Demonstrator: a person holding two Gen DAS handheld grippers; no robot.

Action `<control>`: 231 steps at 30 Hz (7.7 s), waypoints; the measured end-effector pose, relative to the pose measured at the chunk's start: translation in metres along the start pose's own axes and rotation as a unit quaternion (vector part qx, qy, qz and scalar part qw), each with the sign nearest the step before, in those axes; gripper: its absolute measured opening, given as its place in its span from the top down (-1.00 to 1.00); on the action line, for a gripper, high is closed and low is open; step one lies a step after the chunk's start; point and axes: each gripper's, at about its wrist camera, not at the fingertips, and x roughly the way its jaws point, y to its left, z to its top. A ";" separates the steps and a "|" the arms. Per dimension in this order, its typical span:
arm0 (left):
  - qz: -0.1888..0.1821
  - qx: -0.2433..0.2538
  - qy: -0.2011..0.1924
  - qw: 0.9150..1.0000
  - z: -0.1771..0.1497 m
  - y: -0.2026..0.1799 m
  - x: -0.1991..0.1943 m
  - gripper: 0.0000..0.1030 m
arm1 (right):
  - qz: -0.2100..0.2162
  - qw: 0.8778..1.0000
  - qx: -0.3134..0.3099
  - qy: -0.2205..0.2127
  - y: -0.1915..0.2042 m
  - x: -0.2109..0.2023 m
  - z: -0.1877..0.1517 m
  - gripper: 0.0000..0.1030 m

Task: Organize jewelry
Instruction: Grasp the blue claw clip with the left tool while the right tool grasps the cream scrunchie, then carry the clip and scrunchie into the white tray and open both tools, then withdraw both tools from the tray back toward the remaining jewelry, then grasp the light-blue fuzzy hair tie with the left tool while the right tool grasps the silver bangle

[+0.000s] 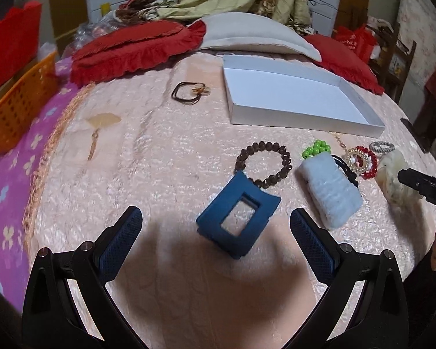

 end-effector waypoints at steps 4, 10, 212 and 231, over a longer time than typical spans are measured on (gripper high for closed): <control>0.004 0.029 0.007 1.000 0.005 -0.008 0.011 -0.98 | -0.004 1.000 -0.027 0.005 0.006 0.007 -0.003 -0.28; -0.003 0.054 0.030 0.998 0.005 -0.018 0.025 -0.98 | -0.003 0.999 -0.040 0.015 0.007 0.019 -0.003 -0.28; -0.118 -0.075 0.067 0.988 0.018 -0.096 0.053 -0.31 | -0.007 1.000 0.004 -0.001 -0.066 0.056 0.048 0.23; -0.134 -0.115 0.038 0.984 0.017 -0.071 0.005 0.43 | 0.026 0.998 0.061 -0.006 -0.072 0.033 0.039 0.87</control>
